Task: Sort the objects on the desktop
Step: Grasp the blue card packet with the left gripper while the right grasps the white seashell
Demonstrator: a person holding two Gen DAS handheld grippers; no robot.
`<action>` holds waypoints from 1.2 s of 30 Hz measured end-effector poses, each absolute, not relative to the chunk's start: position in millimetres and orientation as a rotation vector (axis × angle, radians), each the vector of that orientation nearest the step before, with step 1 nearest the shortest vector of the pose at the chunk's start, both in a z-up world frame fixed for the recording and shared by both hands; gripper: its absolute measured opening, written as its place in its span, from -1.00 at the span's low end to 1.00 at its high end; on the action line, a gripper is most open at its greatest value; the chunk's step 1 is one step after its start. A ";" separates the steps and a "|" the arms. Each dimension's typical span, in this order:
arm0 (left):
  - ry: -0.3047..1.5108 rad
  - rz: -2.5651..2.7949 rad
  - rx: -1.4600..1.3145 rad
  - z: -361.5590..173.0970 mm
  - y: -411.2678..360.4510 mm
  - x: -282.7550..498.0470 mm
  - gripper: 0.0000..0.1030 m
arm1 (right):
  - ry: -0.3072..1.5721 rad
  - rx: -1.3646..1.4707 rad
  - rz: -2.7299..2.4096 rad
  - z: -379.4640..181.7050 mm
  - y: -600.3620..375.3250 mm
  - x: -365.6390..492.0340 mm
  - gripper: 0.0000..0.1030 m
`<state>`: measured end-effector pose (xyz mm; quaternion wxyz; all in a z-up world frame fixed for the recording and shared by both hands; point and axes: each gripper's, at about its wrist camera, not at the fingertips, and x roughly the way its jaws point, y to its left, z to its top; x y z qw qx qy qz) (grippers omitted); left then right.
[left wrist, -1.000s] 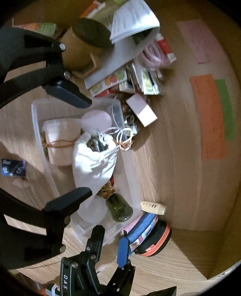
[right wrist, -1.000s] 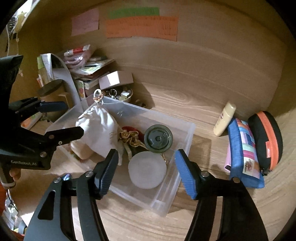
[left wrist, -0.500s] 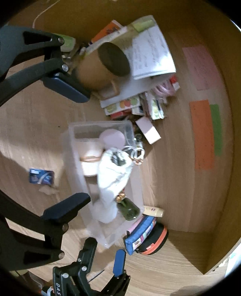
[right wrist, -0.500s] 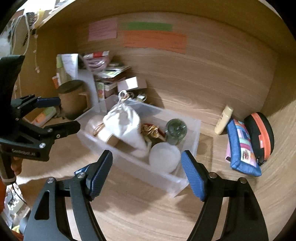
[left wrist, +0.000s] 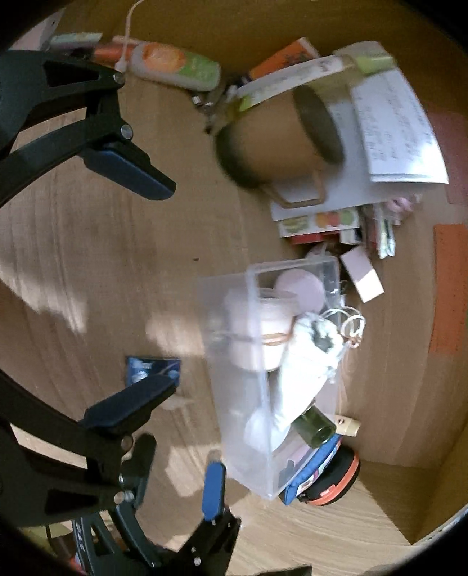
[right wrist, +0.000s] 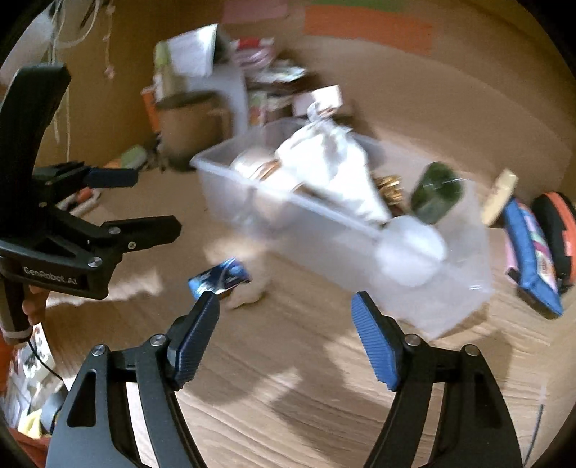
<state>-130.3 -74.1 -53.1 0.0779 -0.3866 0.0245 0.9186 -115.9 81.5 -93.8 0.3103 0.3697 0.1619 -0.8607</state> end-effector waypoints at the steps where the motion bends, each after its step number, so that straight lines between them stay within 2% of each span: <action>1: 0.062 2.744 -1.166 -55.9 -76.7 -129.2 0.92 | 0.438 0.980 -2.261 -97.2 77.7 -115.5 0.33; 4: 0.040 2.741 -1.181 -62.5 -83.5 -126.0 0.92 | 0.468 1.003 -2.222 -105.5 69.0 -118.1 0.14; 10: 0.018 2.717 -1.203 -69.9 -89.4 -123.0 0.92 | 0.495 1.061 -2.168 -117.6 60.0 -130.7 -0.08; 17: 0.007 2.689 -1.223 -77.7 -84.6 -127.7 0.92 | 0.514 1.043 -2.139 -119.4 49.2 -136.9 -0.10; 21: 0.027 2.670 -1.235 -80.7 -77.3 -132.6 0.92 | 0.512 1.024 -2.108 -119.3 45.1 -136.6 -0.37; 22: 0.030 2.664 -1.235 -80.7 -75.4 -133.5 0.92 | 0.512 1.021 -2.103 -119.1 44.4 -136.2 -0.49; 24: 0.049 2.655 -1.230 -80.2 -69.7 -134.9 0.92 | 0.511 1.020 -2.097 -119.6 43.9 -135.9 -0.59; 33: 0.223 2.661 -1.200 -80.4 -38.9 -146.2 0.92 | 0.392 1.009 -2.160 -108.0 81.6 -135.7 -0.59; 35: 0.263 2.703 -1.174 -79.4 -34.3 -148.8 0.85 | 0.354 0.998 -2.178 -101.2 95.3 -133.0 -0.59; 36: 0.272 2.692 -1.175 -79.3 -31.1 -150.9 0.68 | 0.343 0.994 -2.188 -98.5 100.0 -132.6 -0.59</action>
